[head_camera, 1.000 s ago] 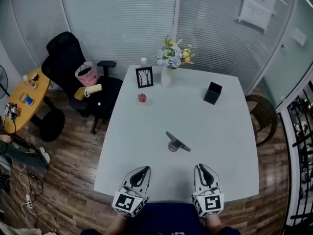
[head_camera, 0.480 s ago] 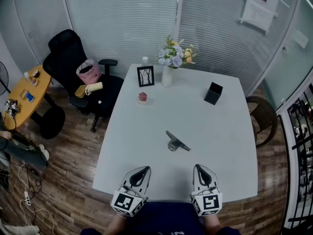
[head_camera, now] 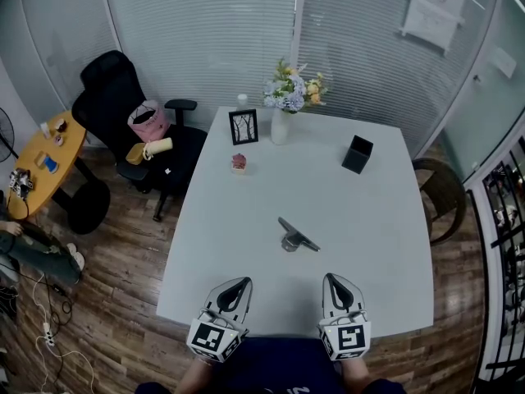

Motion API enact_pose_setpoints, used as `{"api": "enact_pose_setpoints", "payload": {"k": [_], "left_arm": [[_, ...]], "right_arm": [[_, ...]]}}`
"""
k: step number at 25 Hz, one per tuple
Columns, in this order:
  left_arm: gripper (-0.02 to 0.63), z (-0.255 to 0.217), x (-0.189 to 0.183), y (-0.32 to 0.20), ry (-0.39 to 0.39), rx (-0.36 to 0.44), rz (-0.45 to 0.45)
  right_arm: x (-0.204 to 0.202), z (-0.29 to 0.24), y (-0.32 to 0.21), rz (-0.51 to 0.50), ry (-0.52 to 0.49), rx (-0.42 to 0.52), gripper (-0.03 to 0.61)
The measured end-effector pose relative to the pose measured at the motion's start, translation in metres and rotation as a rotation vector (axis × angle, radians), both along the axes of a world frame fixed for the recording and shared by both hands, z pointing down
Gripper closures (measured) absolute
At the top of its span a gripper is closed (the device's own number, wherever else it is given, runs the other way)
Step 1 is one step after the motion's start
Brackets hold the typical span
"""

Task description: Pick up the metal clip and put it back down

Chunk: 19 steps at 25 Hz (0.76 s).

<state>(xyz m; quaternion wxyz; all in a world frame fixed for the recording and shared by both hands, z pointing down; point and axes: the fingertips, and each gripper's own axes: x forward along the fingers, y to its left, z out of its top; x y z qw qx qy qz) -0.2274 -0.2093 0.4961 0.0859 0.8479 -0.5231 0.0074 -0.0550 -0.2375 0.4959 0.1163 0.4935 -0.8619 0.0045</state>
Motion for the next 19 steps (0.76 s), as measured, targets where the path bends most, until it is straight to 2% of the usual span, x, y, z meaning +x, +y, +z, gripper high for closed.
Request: {"api": "enact_pose_setpoints", "payload": {"k": [19], "left_arm": [[0.612, -0.0017, -0.0007, 0.0007, -0.014, 0.0, -0.01]], "right_arm": [[0.0011, -0.0002, 0.0037, -0.011, 0.031, 0.009, 0.571]]}}
